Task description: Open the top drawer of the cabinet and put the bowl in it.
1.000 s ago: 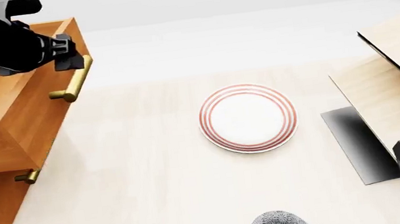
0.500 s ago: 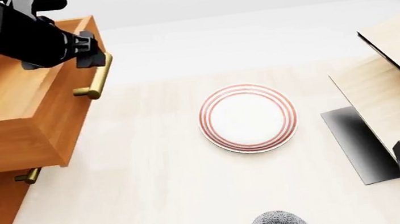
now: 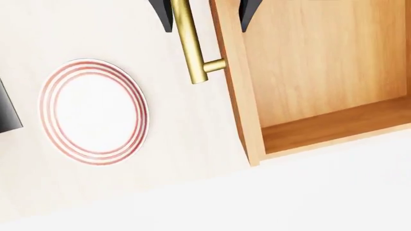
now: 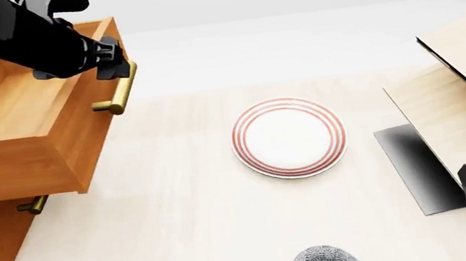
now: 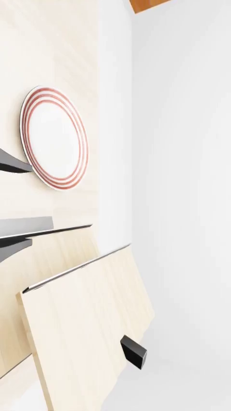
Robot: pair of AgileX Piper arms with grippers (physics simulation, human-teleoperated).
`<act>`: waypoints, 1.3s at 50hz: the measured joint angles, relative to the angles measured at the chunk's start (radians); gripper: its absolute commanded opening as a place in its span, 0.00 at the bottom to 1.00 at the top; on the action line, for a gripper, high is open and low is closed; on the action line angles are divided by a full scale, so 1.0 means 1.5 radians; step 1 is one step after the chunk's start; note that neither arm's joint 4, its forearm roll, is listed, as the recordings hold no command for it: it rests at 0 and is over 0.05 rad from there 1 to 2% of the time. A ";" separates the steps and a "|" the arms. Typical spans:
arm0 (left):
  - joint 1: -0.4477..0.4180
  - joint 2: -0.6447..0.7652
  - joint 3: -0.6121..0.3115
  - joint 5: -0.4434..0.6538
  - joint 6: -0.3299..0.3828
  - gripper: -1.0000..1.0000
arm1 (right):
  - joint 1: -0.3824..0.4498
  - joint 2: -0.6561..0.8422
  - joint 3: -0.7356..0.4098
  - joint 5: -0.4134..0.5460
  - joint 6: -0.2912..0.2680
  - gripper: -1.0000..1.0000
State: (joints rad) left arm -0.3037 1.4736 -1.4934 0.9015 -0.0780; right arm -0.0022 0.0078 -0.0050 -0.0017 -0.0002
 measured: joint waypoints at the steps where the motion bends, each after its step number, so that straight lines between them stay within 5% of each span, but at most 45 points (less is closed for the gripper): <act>1: 0.000 0.000 -0.001 0.001 0.000 1.00 | 0.000 0.000 0.000 0.000 0.000 1.00; 65: -0.001 -0.066 -0.067 0.075 0.076 1.00 | -0.002 -0.001 0.000 0.002 0.000 1.00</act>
State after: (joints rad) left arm -0.3048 1.3753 -1.5932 1.0136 0.0354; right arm -0.0045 0.0058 -0.0057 0.0008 0.0000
